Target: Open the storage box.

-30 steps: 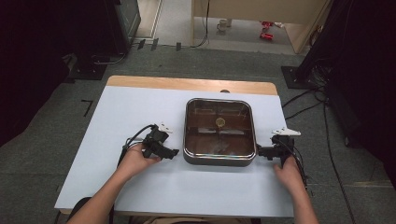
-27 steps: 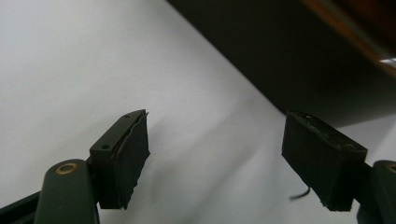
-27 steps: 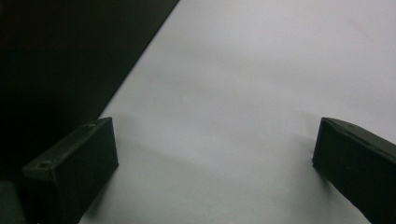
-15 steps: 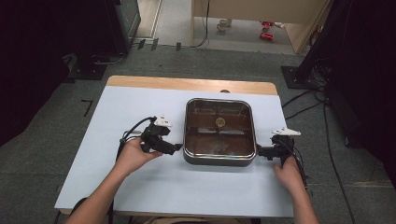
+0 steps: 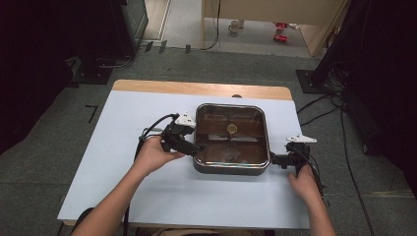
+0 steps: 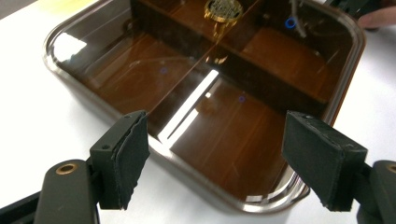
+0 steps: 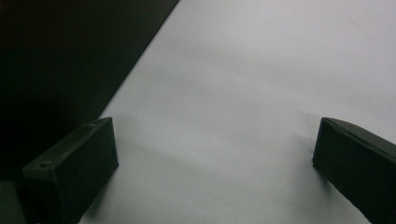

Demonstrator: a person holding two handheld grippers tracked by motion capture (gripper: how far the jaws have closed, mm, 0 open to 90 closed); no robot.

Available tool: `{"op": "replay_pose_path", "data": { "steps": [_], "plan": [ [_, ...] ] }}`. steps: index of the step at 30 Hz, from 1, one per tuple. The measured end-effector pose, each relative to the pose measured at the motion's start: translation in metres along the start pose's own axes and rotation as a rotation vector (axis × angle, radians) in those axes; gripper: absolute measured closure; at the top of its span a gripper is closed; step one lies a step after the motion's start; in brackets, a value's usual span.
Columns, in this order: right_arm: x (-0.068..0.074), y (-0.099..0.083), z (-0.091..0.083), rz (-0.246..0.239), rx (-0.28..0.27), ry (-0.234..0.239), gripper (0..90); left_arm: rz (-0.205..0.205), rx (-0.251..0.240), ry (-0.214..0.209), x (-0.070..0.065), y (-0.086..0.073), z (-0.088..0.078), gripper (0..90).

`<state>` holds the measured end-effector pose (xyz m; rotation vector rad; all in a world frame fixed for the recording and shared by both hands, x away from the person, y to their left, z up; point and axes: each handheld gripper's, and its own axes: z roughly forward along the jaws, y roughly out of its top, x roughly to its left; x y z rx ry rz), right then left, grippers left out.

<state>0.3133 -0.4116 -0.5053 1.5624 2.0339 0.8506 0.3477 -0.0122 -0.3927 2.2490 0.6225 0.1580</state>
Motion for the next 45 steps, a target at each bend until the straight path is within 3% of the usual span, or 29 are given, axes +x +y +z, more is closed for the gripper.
{"op": "replay_pose_path", "data": {
  "steps": [6, 15, 20, 26, 35, 40, 45],
  "plan": [
    [0.000, 0.000, 0.000, 0.000, 0.000, -0.001, 0.0, 0.036, -0.031, -0.047, -0.008, 0.026, 0.018, 21.7],
    [0.001, 0.000, 0.000, -0.005, -0.003, -0.006, 0.0, 0.087, -0.036, -0.044, -0.013, 0.043, 0.044, 29.1],
    [0.001, 0.000, 0.000, -0.003, -0.002, -0.005, 0.0, 0.082, -0.026, -0.053, -0.011, 0.045, 0.065, 33.3],
    [0.001, 0.000, 0.000, -0.006, -0.004, -0.007, 0.0, 0.057, -0.024, -0.073, -0.009, 0.046, 0.078, 39.0],
    [0.000, 0.000, 0.000, -0.001, -0.001, -0.003, 0.0, 0.077, -0.015, -0.023, -0.009, 0.043, 0.098, 44.5],
    [0.000, 0.000, 0.000, -0.003, -0.002, -0.003, 0.0, 0.107, -0.038, 0.013, -0.011, 0.042, 0.102, 49.3],
    [0.000, 0.000, 0.000, -0.002, -0.001, -0.002, 0.0, 0.098, -0.059, 0.013, -0.007, 0.040, 0.101, 57.8]
  ]
}}
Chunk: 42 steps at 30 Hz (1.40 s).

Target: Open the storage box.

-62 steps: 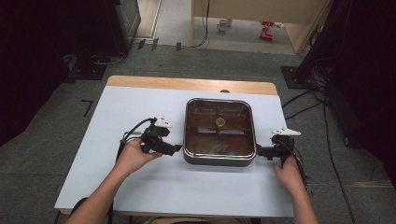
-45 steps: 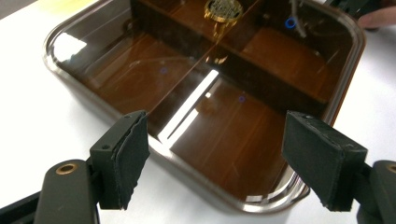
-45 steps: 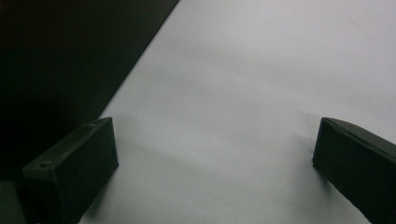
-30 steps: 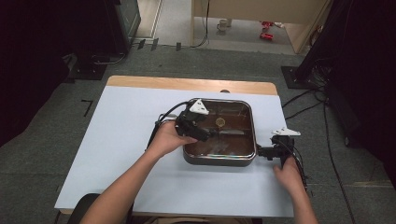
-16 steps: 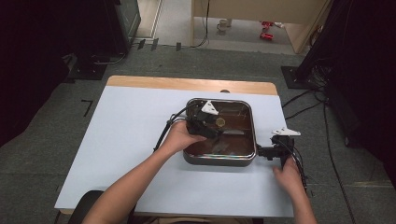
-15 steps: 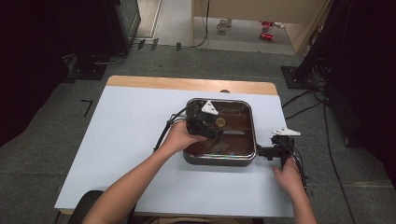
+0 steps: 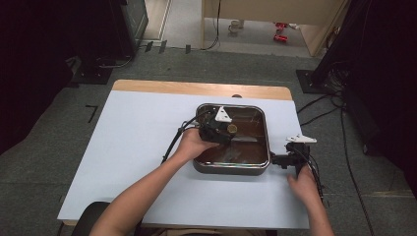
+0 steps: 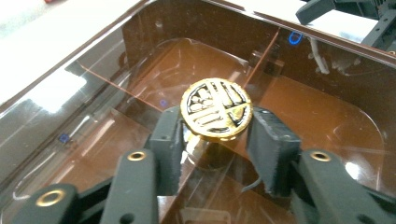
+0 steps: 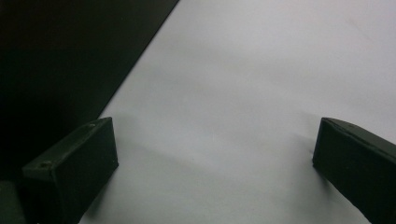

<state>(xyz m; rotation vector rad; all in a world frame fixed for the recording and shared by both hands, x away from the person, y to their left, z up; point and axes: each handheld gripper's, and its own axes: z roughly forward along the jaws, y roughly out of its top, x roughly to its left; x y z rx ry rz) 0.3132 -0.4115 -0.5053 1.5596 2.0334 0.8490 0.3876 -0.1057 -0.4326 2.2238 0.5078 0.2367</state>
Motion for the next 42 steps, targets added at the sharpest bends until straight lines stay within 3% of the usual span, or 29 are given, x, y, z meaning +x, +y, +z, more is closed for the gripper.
{"op": "replay_pose_path", "data": {
  "steps": [11, 15, 21, 27, 33, 42],
  "plan": [
    [0.000, 0.000, 0.000, 0.002, 0.002, 0.001, 0.0, -0.019, 0.011, 0.009, -0.003, 0.004, -0.005, 59.6],
    [0.000, 0.000, 0.000, 0.002, 0.002, 0.002, 0.0, -0.015, -0.015, 0.011, -0.005, 0.007, -0.013, 59.6],
    [0.000, 0.000, 0.000, 0.002, 0.002, 0.002, 0.0, -0.015, -0.087, -0.004, -0.009, 0.017, -0.036, 59.7],
    [0.000, 0.000, 0.000, 0.002, 0.001, 0.002, 0.0, -0.006, -0.110, 0.002, -0.010, 0.022, -0.056, 59.6],
    [0.000, 0.000, 0.000, 0.005, 0.000, 0.003, 0.0, -0.045, -0.124, 0.012, 0.001, 0.019, -0.074, 59.7],
    [0.000, 0.000, 0.000, 0.004, 0.001, 0.003, 0.0, -0.094, -0.103, 0.081, 0.025, 0.004, -0.098, 59.7]
  ]
}}
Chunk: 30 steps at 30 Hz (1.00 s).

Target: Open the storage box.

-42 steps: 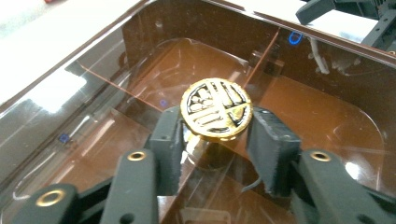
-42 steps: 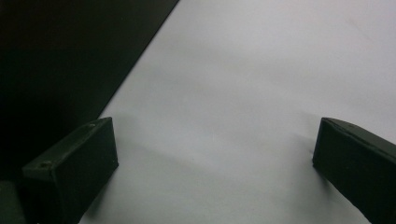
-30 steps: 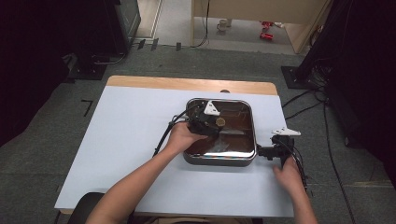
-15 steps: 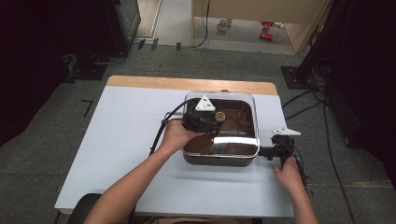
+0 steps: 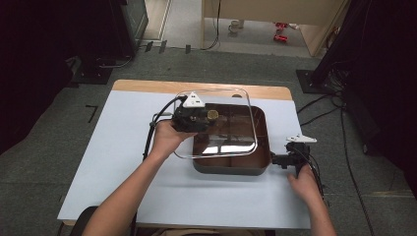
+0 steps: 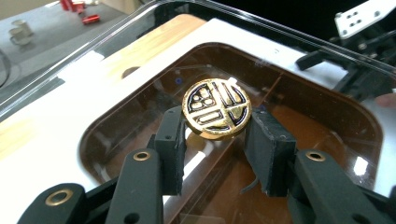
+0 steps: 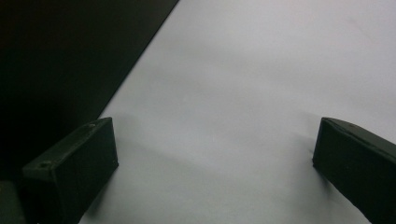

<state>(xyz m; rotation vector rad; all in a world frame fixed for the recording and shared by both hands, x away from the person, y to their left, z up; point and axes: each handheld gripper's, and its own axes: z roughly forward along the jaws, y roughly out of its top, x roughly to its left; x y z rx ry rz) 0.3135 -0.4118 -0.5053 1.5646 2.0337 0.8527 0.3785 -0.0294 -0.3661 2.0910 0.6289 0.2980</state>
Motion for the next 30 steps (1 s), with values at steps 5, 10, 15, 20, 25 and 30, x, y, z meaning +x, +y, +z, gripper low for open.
{"op": "replay_pose_path", "data": {
  "steps": [5, 10, 15, 20, 25, 30],
  "plan": [
    [0.000, 0.000, 0.000, 0.000, 0.000, 0.000, 0.0, -0.016, 0.015, 0.042, 0.012, -0.007, -0.008, 59.7],
    [0.000, 0.000, 0.000, 0.001, 0.000, 0.000, 0.0, -0.067, 0.023, 0.083, 0.032, -0.017, -0.020, 59.7],
    [0.000, 0.000, 0.000, 0.000, 0.002, 0.000, 0.0, -0.108, 0.031, 0.121, 0.049, -0.027, -0.033, 59.7],
    [0.000, 0.000, 0.000, -0.001, 0.001, 0.000, 0.0, -0.149, 0.030, 0.154, 0.064, -0.037, -0.044, 59.7],
    [0.000, 0.000, 0.000, 0.000, 0.002, 0.000, 0.0, -0.200, 0.028, 0.199, 0.082, -0.050, -0.059, 59.7],
    [0.000, 0.000, 0.000, -0.002, 0.001, 0.000, 0.0, -0.230, 0.044, 0.218, 0.092, -0.061, -0.065, 59.6]
  ]
}}
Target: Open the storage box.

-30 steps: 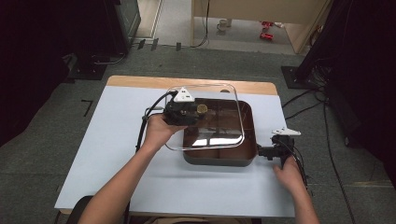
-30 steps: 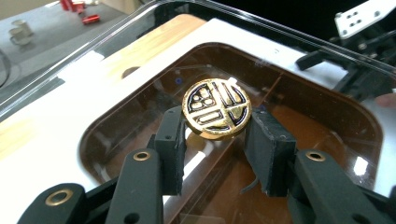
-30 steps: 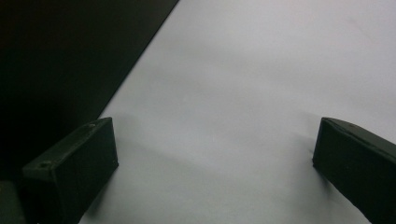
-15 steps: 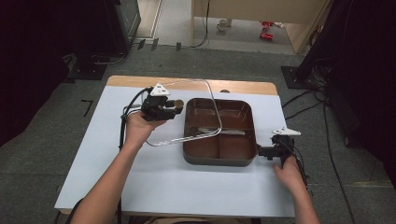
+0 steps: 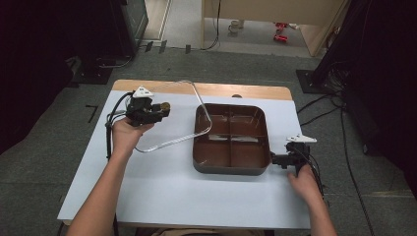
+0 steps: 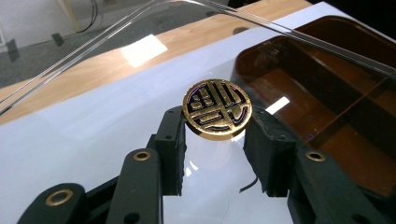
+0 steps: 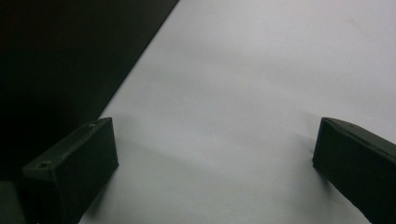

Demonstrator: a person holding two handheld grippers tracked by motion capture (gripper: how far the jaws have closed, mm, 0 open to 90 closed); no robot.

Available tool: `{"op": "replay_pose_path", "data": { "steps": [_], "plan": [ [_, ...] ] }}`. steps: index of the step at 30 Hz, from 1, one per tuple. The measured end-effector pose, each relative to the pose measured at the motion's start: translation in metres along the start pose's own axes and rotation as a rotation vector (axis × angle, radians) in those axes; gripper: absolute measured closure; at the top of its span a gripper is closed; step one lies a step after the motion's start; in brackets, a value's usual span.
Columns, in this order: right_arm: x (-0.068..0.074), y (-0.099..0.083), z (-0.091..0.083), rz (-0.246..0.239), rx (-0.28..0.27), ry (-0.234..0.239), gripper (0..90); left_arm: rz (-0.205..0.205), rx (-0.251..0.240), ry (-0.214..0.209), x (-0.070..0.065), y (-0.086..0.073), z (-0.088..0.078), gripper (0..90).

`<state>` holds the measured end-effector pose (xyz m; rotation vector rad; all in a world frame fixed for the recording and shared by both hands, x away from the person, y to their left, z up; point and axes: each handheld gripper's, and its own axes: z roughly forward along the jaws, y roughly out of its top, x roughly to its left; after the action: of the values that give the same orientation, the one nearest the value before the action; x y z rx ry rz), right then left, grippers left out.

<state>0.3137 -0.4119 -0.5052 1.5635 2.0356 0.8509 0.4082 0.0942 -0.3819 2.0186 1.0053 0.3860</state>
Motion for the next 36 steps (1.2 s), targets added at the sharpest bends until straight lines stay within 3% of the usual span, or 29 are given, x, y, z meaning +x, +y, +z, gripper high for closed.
{"op": "replay_pose_path", "data": {
  "steps": [25, 36],
  "plan": [
    [0.000, 0.000, 0.000, 0.001, 0.000, 0.000, 0.0, -0.100, 0.080, 0.079, 0.045, -0.031, -0.006, 59.6],
    [0.000, 0.000, 0.000, 0.001, 0.000, 0.000, 0.0, -0.114, 0.127, 0.089, 0.052, -0.041, 0.005, 59.6]
  ]
}}
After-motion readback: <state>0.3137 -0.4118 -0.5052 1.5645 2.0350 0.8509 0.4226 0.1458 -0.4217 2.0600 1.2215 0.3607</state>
